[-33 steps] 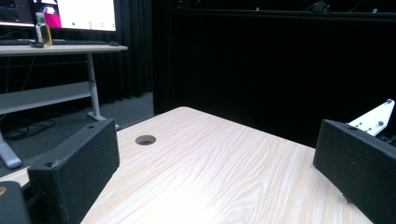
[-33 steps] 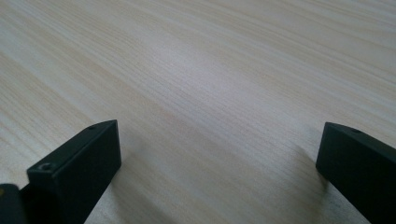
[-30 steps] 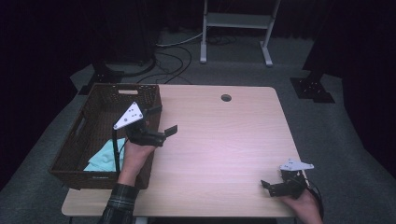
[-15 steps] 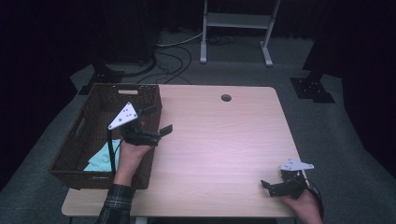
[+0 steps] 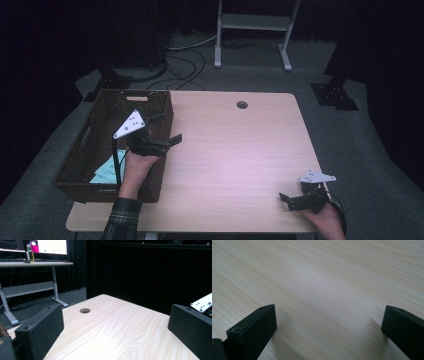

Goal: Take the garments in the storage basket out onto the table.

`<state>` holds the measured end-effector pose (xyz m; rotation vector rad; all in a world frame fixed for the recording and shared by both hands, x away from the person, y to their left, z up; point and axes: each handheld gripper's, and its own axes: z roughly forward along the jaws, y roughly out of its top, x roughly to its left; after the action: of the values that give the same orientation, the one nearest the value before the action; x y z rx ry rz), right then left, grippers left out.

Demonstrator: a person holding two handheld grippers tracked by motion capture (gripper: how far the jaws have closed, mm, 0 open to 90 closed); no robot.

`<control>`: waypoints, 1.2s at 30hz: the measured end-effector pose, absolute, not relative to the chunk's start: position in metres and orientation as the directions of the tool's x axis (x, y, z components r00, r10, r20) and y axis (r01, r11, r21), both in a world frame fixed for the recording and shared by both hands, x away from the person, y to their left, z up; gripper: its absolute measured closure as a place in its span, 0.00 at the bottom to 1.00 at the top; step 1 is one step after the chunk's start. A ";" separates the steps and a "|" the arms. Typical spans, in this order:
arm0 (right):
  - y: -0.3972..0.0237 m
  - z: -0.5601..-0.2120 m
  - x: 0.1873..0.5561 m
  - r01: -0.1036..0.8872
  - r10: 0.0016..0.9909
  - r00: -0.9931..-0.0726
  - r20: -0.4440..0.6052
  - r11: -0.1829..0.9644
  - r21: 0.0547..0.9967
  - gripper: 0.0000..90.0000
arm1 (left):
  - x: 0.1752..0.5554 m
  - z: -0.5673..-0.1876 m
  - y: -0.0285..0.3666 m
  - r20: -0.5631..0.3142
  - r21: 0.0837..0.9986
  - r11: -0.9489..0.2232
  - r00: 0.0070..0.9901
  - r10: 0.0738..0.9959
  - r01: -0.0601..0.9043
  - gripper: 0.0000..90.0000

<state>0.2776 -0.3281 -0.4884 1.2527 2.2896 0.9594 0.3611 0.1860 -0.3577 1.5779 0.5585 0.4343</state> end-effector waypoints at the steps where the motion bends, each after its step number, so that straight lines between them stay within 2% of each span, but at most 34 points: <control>1: -0.328 -0.488 0.278 0.596 0.840 -0.543 0.010 0.377 0.709 0.00 | 0.361 -0.358 0.186 -0.054 0.995 -0.037 0.806 0.589 0.093 0.00; 36: -0.328 -0.488 0.278 0.596 0.840 -0.543 0.010 0.377 0.709 0.00 | 0.358 -0.356 0.215 -0.061 0.996 -0.013 0.759 0.648 0.091 0.00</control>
<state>0.2775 -0.3279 -0.4884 1.2525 2.2894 0.9596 0.3579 0.2149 -0.3557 1.5424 0.6191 0.4884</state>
